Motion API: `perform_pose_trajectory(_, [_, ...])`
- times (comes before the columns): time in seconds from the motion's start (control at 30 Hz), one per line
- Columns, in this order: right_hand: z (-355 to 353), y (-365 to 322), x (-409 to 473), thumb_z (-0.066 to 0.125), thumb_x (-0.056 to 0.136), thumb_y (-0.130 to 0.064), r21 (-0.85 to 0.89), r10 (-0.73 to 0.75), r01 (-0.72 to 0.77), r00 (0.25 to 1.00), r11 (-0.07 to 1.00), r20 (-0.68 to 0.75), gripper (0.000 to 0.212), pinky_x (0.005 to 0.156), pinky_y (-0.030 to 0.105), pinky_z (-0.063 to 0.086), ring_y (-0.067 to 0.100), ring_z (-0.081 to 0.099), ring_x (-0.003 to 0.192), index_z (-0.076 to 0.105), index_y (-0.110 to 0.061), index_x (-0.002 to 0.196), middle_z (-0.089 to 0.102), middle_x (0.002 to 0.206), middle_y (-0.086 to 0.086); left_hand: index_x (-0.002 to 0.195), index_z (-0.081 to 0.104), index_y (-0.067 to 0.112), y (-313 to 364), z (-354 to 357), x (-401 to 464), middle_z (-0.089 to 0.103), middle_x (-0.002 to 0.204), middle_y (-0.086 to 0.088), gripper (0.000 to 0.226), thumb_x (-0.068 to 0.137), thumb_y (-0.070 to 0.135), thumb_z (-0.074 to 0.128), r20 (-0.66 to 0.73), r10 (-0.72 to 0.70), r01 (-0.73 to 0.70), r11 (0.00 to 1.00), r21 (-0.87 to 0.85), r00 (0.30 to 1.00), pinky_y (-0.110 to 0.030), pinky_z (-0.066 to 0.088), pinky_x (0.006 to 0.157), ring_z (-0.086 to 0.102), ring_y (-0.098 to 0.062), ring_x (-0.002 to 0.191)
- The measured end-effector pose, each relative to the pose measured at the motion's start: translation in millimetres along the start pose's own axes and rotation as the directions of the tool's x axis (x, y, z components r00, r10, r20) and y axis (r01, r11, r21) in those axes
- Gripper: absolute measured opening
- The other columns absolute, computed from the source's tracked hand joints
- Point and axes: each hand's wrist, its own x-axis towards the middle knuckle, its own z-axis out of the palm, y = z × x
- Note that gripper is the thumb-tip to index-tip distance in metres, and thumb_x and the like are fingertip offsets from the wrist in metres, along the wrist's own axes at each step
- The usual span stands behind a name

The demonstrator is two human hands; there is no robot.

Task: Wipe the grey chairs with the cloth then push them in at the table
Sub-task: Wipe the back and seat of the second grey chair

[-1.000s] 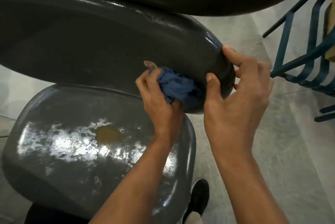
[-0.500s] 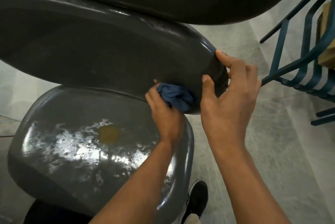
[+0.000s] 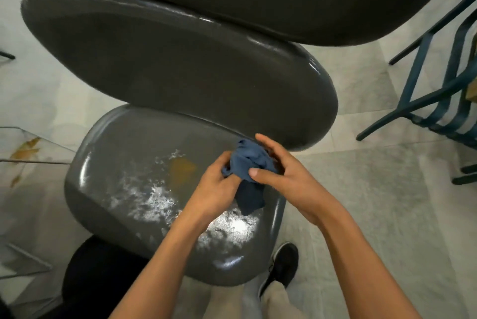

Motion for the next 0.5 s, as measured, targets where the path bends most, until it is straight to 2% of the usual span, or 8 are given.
perform_pose_trajectory(0.07, [-3,-7,-1,0.078,0.088,-0.018,-0.051,0.019,-0.014,0.996,0.999,0.091,0.069,0.103,0.029,0.052,0.006,0.057,0.127,0.047,-0.04,0.146,0.054,0.142,-0.009,0.115,0.063,0.035,2,-3,-17,0.076,0.106,0.011,0.015,0.102,0.03,0.061,0.007,-0.03,0.03,0.998,-0.055,1.0,-0.048,0.059,0.095,0.073,-0.012,0.103])
perform_pose_trajectory(0.17, [-3,-20,-5,0.07,0.094,-0.014,-0.081,0.022,-0.01,0.989,0.997,0.148,0.043,0.097,0.027,0.054,0.01,0.065,0.117,0.062,-0.022,0.136,0.069,0.126,-0.003,0.12,0.06,0.041,4,-10,-40,0.075,0.105,0.017,0.02,0.105,0.029,0.056,0.013,-0.055,0.056,0.996,-0.067,0.998,-0.045,0.06,0.091,0.072,-0.008,0.102])
perform_pose_trajectory(0.23, [3,-27,-9,0.065,0.098,-0.018,-0.133,0.031,-0.009,0.986,0.991,0.163,0.027,0.086,0.022,0.055,0.007,0.069,0.104,0.069,-0.017,0.124,0.074,0.112,-0.003,0.12,0.059,0.04,5,-16,-53,0.075,0.102,0.023,0.022,0.107,0.025,0.052,0.028,-0.058,0.06,0.994,-0.091,0.998,-0.029,0.062,0.076,0.072,-0.002,0.099])
perform_pose_trajectory(0.3, [14,-30,-10,0.061,0.101,-0.022,-0.185,0.059,-0.032,0.989,0.982,0.137,0.02,0.075,0.018,0.051,0.004,0.068,0.089,0.072,-0.015,0.116,0.075,0.101,0.0,0.119,0.061,0.034,2,-25,-63,0.075,0.108,0.017,0.019,0.105,0.022,0.055,-0.009,-0.059,0.058,0.992,-0.111,0.998,-0.02,0.058,0.076,0.071,-0.002,0.103])
perform_pose_trajectory(0.37, [28,-27,-9,0.059,0.102,-0.029,-0.238,0.068,-0.041,0.992,0.97,0.105,0.021,0.075,0.024,0.051,0.01,0.066,0.086,0.072,-0.016,0.113,0.073,0.098,0.005,0.12,0.062,0.028,-4,-33,-70,0.072,0.114,0.01,0.017,0.105,0.023,0.057,-0.064,-0.059,0.051,0.991,-0.122,0.996,-0.021,0.056,0.08,0.069,0.001,0.103])
perform_pose_trajectory(0.43, [44,-20,-6,0.056,0.102,-0.04,-0.249,0.09,-0.064,0.991,0.966,0.096,0.023,0.088,0.041,0.056,0.022,0.069,0.099,0.07,-0.025,0.112,0.073,0.107,0.006,0.12,0.063,0.03,-13,-38,-75,0.072,0.114,0.009,0.017,0.105,0.028,0.055,-0.107,-0.073,0.057,0.987,-0.15,0.992,-0.024,0.058,0.085,0.069,0.001,0.101])
perform_pose_trajectory(0.5, [61,-15,-7,0.056,0.099,-0.048,-0.161,0.121,-0.105,0.989,0.981,0.09,0.025,0.096,0.043,0.055,0.017,0.067,0.113,0.066,-0.034,0.117,0.071,0.117,-0.005,0.122,0.065,0.035,-24,-42,-78,0.074,0.117,0.008,0.019,0.107,0.033,0.053,-0.151,-0.105,0.07,0.973,-0.219,0.983,-0.043,0.059,0.095,0.071,-0.009,0.108])
